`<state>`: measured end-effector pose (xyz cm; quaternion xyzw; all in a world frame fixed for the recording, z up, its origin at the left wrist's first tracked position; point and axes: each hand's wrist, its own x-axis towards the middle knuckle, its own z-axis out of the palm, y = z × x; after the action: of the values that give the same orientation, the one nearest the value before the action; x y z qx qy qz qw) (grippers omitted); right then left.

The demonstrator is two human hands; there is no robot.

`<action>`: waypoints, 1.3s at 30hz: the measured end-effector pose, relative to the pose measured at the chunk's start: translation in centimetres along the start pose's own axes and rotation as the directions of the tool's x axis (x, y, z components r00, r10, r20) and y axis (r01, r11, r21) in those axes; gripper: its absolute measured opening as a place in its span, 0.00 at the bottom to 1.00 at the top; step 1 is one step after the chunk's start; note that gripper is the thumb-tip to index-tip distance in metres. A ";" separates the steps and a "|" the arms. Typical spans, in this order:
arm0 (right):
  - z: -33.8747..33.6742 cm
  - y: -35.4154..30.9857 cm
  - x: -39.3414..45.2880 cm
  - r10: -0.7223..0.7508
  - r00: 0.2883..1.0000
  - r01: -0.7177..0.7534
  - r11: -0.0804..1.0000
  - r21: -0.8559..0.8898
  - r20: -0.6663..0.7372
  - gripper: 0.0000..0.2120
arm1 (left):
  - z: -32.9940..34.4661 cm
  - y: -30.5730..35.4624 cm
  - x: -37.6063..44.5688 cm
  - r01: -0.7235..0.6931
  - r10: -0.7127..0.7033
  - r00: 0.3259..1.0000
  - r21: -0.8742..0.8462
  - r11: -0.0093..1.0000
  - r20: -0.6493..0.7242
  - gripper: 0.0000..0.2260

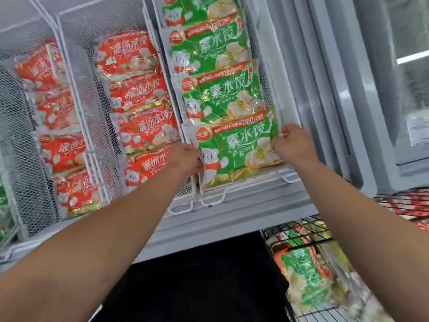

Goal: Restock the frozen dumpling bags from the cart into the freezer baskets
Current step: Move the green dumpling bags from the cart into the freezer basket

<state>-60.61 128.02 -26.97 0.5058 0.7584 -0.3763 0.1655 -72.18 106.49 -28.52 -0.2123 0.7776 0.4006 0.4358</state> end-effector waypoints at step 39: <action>10.9 33.8 -38.0 0.505 0.819 -0.299 0.781 0.548 -0.272 0.19 | 12.0 -21.3 -23.3 -0.789 0.324 0.594 0.453 0.416 0.737 0.18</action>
<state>-15.35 102.49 -23.77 0.7503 0.5284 -0.3944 -0.0480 -39.23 103.17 -21.69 0.3972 0.7320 0.2108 0.5119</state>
